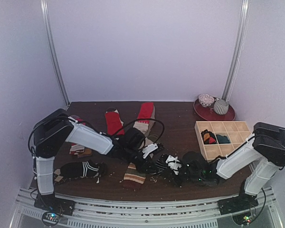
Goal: Roll the socks
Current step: Roll a pair of socks at the center of the board.
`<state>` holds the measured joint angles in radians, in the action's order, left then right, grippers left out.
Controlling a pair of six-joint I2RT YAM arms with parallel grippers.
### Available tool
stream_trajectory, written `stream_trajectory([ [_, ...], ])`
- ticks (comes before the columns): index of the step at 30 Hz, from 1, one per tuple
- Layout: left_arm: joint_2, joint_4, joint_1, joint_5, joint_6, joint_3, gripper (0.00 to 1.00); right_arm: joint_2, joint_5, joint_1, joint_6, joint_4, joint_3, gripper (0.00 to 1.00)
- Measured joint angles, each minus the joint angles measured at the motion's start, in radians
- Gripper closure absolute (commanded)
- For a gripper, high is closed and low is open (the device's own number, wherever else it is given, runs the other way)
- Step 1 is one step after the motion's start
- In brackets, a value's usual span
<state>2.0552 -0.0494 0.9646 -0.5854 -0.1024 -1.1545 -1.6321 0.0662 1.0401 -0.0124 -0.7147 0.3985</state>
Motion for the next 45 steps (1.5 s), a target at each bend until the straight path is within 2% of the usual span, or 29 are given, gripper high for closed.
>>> stream_trajectory([
  [1,-0.023,-0.015,0.002,0.027,0.005,0.027,0.55,0.001,0.013,-0.006,-0.027,-0.006,-0.005,0.94],
  [5,-0.148,-0.097,0.006,0.108,0.035,0.159,0.54,0.002,0.072,-0.029,-0.153,-0.032,-0.023,0.94],
  [10,-0.268,-0.312,0.006,0.104,0.099,0.265,0.52,-0.008,0.155,-0.067,-0.284,-0.052,-0.036,0.94],
  [13,-0.262,-0.443,0.006,0.079,0.136,0.304,0.53,-0.008,0.212,-0.09,-0.346,-0.066,-0.048,0.94],
  [17,-0.193,-0.537,0.006,0.042,0.153,0.344,0.53,-0.007,0.286,-0.12,-0.402,-0.069,-0.055,0.94],
  [27,-0.08,-0.604,0.013,-0.013,0.157,0.348,0.57,-0.011,0.393,-0.171,-0.449,-0.062,-0.056,0.95],
  [32,-0.035,-0.63,0.018,-0.024,0.157,0.335,0.64,-0.014,0.413,-0.178,-0.449,-0.06,-0.056,0.95],
  [39,0.004,-0.629,0.024,-0.026,0.157,0.282,0.64,-0.027,0.446,-0.191,-0.455,-0.054,-0.045,0.95],
  [45,0.037,-0.621,0.027,-0.033,0.157,0.238,0.77,-0.032,0.463,-0.197,-0.458,-0.054,-0.042,0.95],
])
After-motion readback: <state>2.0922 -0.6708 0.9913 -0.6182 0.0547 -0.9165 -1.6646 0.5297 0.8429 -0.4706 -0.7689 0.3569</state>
